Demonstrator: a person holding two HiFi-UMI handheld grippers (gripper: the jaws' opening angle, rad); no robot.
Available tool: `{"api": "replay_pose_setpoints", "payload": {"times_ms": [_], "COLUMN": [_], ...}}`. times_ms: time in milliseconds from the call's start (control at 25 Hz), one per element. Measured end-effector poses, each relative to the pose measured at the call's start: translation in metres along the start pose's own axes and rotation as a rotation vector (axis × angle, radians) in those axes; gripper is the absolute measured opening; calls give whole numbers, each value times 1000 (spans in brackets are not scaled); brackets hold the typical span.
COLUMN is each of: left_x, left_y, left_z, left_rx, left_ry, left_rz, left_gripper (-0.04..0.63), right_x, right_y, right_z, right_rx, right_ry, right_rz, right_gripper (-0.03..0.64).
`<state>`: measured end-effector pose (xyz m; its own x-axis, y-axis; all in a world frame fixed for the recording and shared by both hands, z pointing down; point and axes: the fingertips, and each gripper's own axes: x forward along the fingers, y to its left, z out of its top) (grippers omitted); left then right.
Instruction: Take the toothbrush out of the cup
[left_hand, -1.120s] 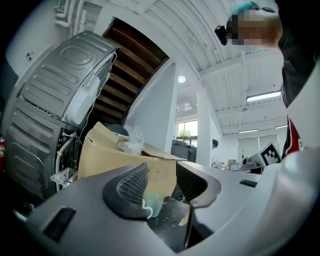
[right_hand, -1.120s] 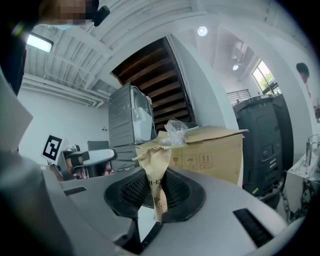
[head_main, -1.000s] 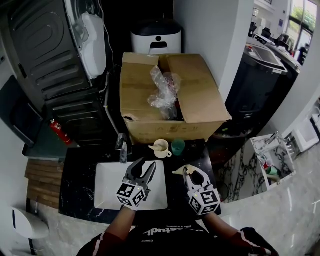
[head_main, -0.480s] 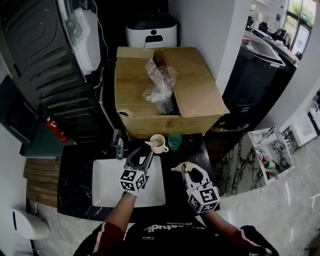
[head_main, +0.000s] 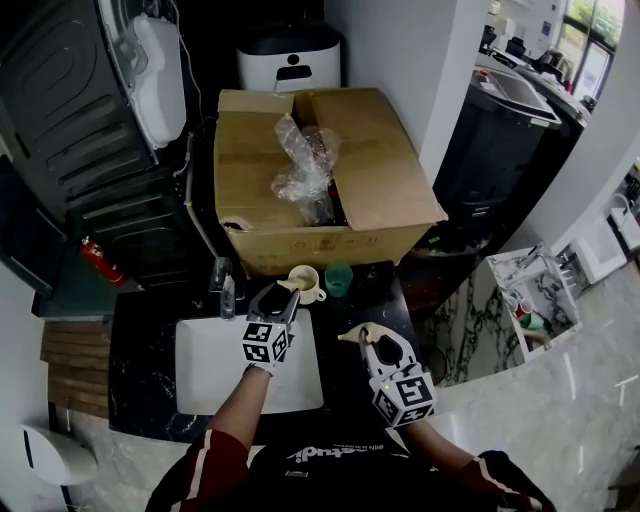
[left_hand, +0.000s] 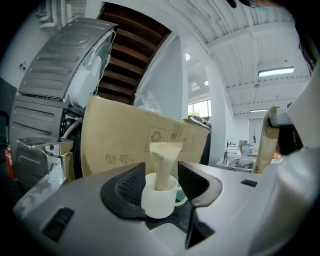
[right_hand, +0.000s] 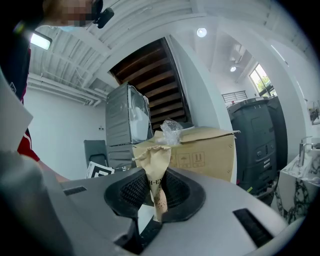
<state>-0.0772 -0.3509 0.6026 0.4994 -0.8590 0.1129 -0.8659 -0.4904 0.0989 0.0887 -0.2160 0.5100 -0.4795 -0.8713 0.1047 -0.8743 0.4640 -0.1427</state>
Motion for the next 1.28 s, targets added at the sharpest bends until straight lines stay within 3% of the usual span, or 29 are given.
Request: {"api": "replay_pose_setpoints", "payload": {"times_ms": [280,560,920,1280], "left_x": [17,19,14,-13], "left_y": [-3,-6,-8,-18], "left_z": [10,9,24,74], "left_rx": [-10,11,-6,-8], "left_ry": [-9,1,-49,-123], "left_rz": [-6,23,24,-20], "left_gripper": [199,59,51,51], "right_x": [-8,-9,-7,2], "right_y": [-11,-15,-11,-4], "right_z": [0,0,3,13], "right_rx": [4,10,3,-1], "right_ry": [1,1,-8,-31], "right_rz": [-33,-40,-29,-3], "right_gripper": [89,89,89,89]}}
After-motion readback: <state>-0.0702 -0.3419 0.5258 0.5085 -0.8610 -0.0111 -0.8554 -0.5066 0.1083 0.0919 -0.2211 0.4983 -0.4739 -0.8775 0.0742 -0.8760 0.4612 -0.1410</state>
